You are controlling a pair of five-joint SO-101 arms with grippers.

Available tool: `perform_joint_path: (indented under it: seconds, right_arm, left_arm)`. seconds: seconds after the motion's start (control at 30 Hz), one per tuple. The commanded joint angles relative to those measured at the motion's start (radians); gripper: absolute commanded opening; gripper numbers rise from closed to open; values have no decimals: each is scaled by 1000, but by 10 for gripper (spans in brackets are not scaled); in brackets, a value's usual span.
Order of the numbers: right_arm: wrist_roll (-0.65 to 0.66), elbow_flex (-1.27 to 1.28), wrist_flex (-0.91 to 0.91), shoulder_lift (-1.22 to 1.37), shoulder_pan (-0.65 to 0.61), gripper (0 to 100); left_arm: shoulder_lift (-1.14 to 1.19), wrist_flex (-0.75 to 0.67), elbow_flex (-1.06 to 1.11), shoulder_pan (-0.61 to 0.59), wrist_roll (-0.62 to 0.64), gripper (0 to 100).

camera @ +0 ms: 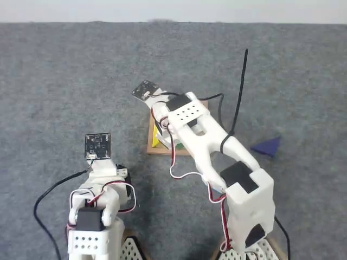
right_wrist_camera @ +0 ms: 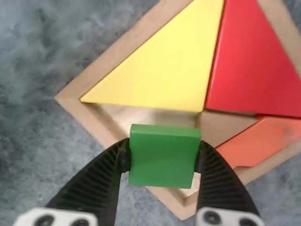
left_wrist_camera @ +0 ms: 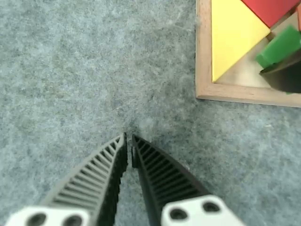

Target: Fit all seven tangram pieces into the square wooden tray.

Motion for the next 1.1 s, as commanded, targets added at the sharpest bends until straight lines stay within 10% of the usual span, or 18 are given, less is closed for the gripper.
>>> perform_joint_path:
  seconds: [0.0, 0.63, 1.07]
  right_arm:
    - [-17, -48, 18, -84, -10, 178]
    - [-17, -48, 31, -96, 7, 238]
    - [-40, 213, -209, -197, 67, 28]
  left_arm:
    - [-20, 5, -13, -6, -15, 14]
    - [-20, 5, -13, -6, -15, 14]
    - [-20, 5, -13, -6, -15, 14]
